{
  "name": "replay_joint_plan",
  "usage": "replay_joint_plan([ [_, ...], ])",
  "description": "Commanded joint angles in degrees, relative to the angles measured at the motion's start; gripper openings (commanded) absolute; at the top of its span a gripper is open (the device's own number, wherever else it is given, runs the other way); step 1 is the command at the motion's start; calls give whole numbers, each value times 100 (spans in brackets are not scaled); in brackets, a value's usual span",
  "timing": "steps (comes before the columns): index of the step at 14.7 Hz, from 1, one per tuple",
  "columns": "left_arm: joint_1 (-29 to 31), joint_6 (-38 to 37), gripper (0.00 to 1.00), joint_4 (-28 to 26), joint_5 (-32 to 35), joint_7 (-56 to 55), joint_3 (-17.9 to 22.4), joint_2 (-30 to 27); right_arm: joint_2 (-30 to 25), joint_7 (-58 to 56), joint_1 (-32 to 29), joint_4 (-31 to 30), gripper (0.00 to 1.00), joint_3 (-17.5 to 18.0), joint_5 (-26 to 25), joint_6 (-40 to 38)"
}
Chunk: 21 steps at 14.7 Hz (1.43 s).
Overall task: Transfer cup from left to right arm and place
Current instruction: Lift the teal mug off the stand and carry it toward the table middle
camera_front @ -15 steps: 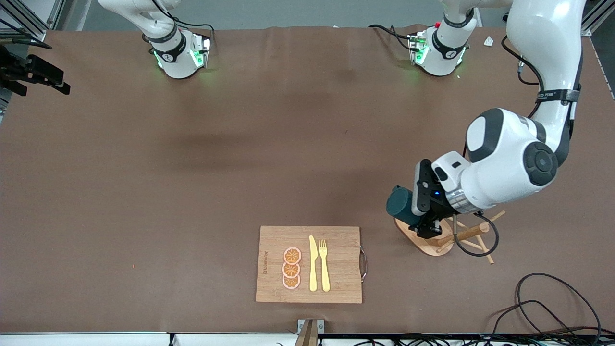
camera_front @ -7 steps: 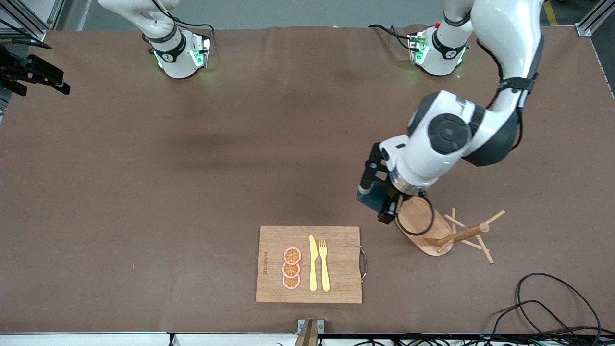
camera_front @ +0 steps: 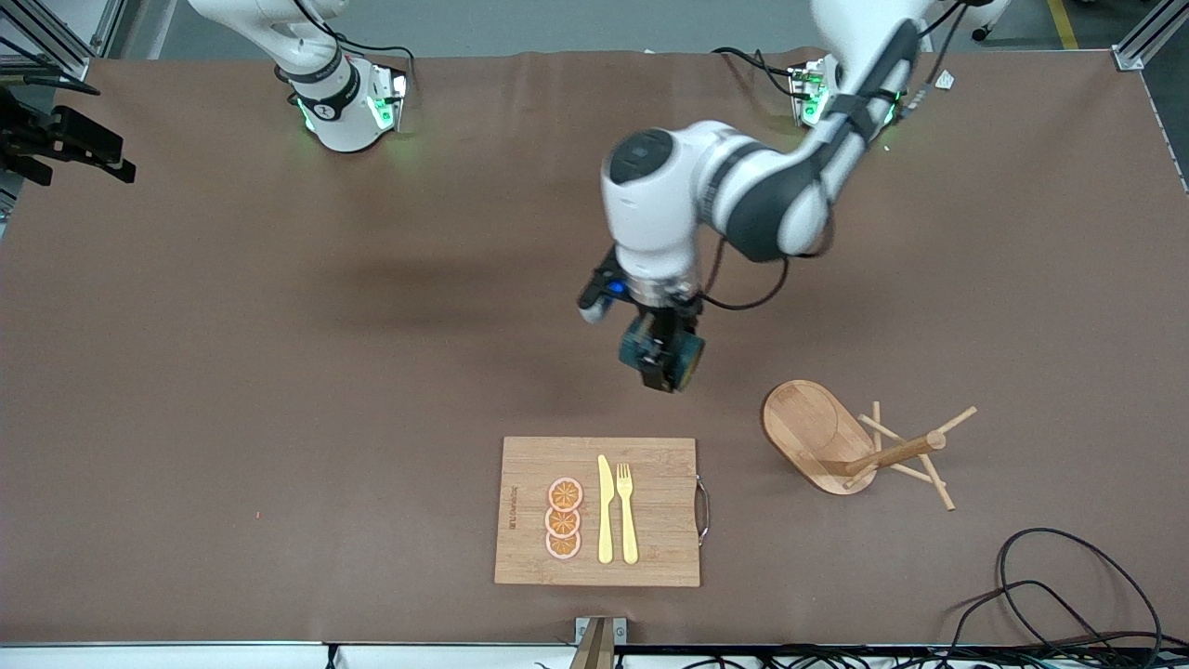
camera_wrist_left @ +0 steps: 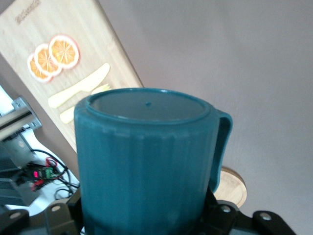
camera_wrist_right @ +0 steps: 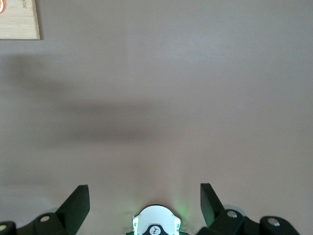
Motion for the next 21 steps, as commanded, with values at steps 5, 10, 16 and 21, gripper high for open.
replay_joint_plan([
  [5,-1590,-1075,43,551,2225,-882,481,972,39,83,-55,77,100,-36,-29,24],
  [10,-2768,-1129,40,779,2448,-1075,1579,1535,258,66,-301,77,100,-62,59,121],
  [16,-3544,-1260,37,1070,2588,-1093,2232,2370,373,13,-292,77,100,-71,42,297],
  [21,-4342,-2103,36,1131,2773,-1119,2354,2880,373,13,-292,77,100,-71,24,297],
])
